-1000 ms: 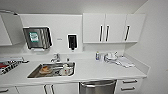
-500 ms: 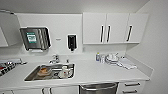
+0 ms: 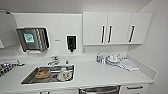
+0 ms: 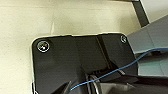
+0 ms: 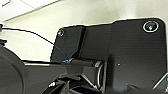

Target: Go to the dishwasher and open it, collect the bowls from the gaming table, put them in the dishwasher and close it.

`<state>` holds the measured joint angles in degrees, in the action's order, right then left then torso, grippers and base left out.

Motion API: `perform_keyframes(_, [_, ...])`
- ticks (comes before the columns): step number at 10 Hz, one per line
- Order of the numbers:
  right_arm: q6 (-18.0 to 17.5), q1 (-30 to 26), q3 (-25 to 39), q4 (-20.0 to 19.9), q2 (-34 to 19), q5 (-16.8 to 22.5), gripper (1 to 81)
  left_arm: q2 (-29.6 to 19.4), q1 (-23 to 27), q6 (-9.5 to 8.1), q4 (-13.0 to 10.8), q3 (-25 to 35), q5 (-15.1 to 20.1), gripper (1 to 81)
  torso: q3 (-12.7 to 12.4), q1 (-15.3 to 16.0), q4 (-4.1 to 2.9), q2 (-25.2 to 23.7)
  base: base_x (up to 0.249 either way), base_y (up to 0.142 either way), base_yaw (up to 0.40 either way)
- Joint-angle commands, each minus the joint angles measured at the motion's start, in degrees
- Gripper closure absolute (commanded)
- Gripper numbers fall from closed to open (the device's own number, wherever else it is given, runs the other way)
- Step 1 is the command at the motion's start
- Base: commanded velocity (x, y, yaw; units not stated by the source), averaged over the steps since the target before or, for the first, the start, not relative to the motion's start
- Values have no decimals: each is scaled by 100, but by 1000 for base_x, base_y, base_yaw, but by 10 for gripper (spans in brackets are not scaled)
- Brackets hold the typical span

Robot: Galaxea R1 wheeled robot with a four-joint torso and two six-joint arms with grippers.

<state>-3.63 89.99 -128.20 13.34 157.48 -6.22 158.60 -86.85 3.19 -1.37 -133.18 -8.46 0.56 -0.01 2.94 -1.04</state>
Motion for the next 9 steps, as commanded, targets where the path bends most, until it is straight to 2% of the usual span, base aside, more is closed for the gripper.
perform_keyframes(1, [21,-266,33,81,-65,235,10,-65,287,32,-48,47,240,10,0,1,0,0,111,0,0])
perform_keyframes(6, [21,-266,-20,73,-3,253,10,-30,295,15,5,47,231,10,2,6,0,5,17,0,0])
perform_keyframes(9, [-49,-284,-309,20,180,323,10,14,295,-21,5,-6,248,10,2,1,0,2,0,0,0])
